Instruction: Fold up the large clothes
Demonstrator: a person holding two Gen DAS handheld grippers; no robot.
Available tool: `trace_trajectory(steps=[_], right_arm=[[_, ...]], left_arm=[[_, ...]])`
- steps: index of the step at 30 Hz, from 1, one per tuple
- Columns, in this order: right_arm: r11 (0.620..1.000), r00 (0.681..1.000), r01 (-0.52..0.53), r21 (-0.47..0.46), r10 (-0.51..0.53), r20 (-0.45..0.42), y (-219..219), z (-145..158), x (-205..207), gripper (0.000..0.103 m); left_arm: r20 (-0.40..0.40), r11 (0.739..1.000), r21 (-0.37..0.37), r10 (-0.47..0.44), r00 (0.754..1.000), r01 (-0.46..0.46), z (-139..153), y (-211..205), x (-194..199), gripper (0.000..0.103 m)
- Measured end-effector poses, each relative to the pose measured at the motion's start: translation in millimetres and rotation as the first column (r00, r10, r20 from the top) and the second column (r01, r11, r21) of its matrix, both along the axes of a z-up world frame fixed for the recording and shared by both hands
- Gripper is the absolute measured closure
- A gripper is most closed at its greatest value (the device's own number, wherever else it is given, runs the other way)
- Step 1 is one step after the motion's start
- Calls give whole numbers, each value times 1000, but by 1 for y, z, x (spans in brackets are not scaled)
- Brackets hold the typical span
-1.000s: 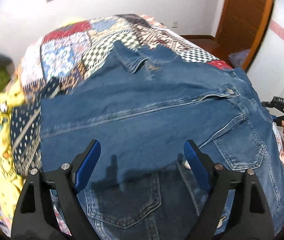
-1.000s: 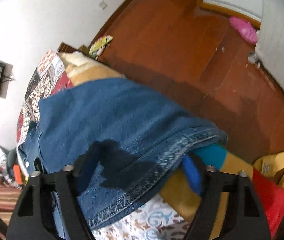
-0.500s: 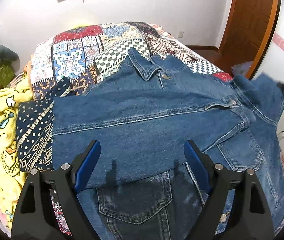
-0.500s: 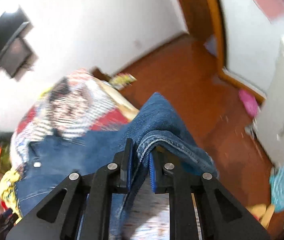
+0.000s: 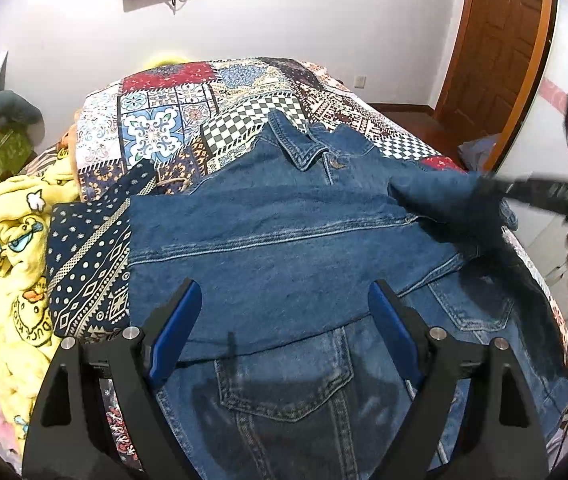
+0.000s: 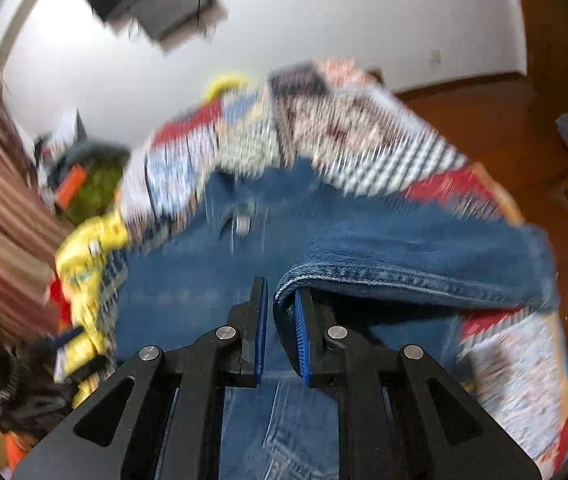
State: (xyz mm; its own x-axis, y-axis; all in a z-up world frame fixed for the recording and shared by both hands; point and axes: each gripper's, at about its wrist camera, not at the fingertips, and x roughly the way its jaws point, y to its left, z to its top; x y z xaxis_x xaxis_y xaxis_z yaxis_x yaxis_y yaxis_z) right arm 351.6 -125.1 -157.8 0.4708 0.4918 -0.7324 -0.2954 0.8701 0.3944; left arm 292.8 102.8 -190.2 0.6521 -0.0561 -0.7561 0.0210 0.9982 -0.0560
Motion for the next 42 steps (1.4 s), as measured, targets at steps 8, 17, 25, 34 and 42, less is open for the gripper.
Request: trace_trajectory(steps=[8, 17, 25, 34, 42], right_arm=[[985, 984, -114, -129, 94, -148, 26, -53, -15, 91], [983, 980, -134, -126, 112, -167, -20, -35, -37, 53], [956, 986, 146, -255, -120, 117, -110, 15, -55, 28], [896, 946, 322, -305, -290, 148, -172, 7, -56, 20], [913, 946, 320, -254, -321, 42, -180, -22, -50, 20]], left_arm=[[-9, 999, -11, -41, 999, 41, 3, -13, -1, 18], [30, 981, 62, -188, 982, 186, 37, -86, 23, 18], [35, 919, 92, -387, 921, 383, 54, -188, 67, 18], [-189, 835, 105, -516, 835, 540, -30, -279, 124, 21], [-200, 863, 60, -482, 853, 502, -61, -278, 143, 62]])
